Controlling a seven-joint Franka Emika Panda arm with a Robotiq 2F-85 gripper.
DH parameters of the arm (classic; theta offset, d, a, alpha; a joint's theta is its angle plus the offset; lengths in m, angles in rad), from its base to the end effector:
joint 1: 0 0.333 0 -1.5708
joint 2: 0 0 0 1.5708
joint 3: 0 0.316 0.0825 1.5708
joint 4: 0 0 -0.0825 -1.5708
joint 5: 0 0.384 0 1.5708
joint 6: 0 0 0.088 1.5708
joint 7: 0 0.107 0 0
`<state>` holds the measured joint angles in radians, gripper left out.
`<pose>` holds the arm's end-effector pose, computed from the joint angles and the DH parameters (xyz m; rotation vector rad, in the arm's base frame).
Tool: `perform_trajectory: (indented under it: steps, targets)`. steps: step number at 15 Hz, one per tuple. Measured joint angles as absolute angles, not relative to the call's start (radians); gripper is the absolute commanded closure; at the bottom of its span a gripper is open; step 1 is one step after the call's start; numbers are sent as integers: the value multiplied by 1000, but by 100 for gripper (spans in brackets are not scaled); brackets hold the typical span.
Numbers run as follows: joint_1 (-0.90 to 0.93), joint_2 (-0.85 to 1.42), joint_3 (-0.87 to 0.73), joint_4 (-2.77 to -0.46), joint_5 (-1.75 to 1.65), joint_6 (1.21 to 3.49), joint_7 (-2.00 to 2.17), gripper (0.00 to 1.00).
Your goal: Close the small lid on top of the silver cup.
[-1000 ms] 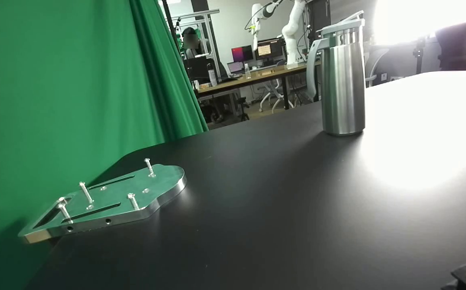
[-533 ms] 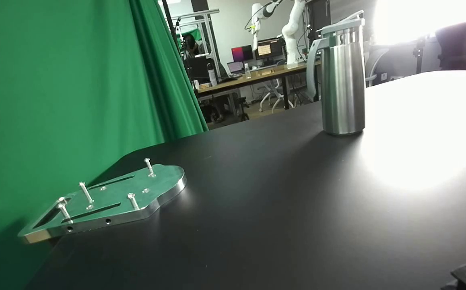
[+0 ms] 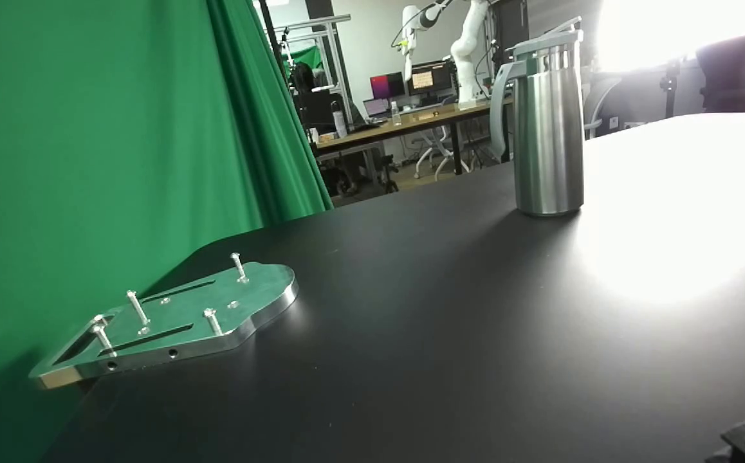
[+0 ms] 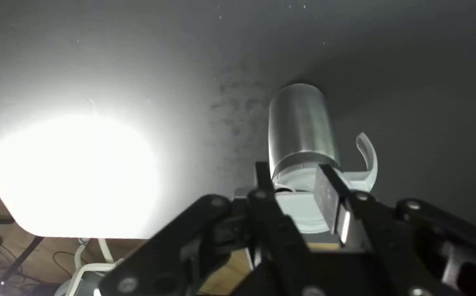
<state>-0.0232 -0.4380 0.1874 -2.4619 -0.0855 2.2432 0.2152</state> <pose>0.4263 0.0717 0.4719 3.0103 -0.0206 0.3547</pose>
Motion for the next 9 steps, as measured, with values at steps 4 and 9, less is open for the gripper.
perform_trajectory:
  steps: [4, 9]
  targets:
    - [-30, -344, 179, -2391, -81, 2301, 264, 100]
    - [-20, -240, 165, -2302, -70, 2272, 256, 99]
